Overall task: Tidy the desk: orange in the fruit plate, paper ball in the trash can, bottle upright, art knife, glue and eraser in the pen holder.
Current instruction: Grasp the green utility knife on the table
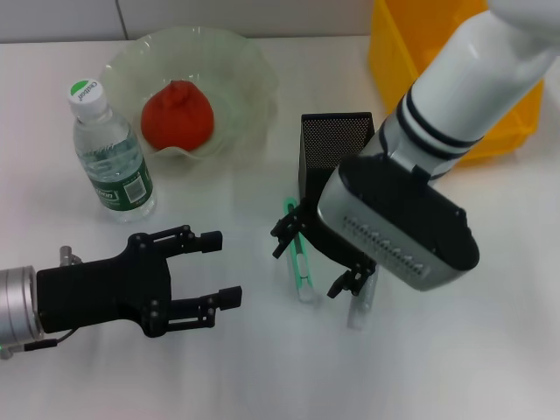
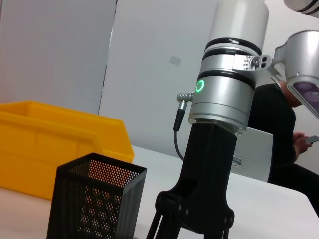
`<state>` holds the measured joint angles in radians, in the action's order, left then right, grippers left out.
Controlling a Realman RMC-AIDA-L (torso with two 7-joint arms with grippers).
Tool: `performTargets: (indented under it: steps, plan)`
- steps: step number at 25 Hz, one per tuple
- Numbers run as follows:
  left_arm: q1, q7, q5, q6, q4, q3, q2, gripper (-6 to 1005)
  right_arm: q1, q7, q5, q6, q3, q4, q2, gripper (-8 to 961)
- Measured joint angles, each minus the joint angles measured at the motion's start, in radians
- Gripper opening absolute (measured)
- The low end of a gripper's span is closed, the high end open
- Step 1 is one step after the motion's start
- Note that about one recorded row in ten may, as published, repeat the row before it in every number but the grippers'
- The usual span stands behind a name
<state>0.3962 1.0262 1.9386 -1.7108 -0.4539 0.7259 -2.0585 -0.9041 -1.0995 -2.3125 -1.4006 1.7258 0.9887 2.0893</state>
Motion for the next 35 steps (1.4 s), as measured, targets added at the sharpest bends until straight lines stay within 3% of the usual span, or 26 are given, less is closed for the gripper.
performTargets:
  steps: [9,21,22,35]
  plan:
    - [-0.002,-0.003,0.001,0.005,0.0,-0.003,0.006,781,-0.03,0.018,0.0,0.006,0.047,-0.029,0.0,799]
    - [-0.002,-0.004,-0.005,0.008,0.0,-0.005,0.003,779,-0.038,0.09,0.029,0.076,0.081,-0.08,0.003,625]
    - [-0.002,-0.006,-0.006,0.008,0.0,-0.006,0.002,779,-0.047,0.097,0.034,0.077,0.084,-0.089,0.003,420]
    - [-0.003,-0.004,-0.009,0.008,0.0,-0.019,0.0,777,-0.112,0.158,0.069,0.093,0.102,-0.195,0.003,386]
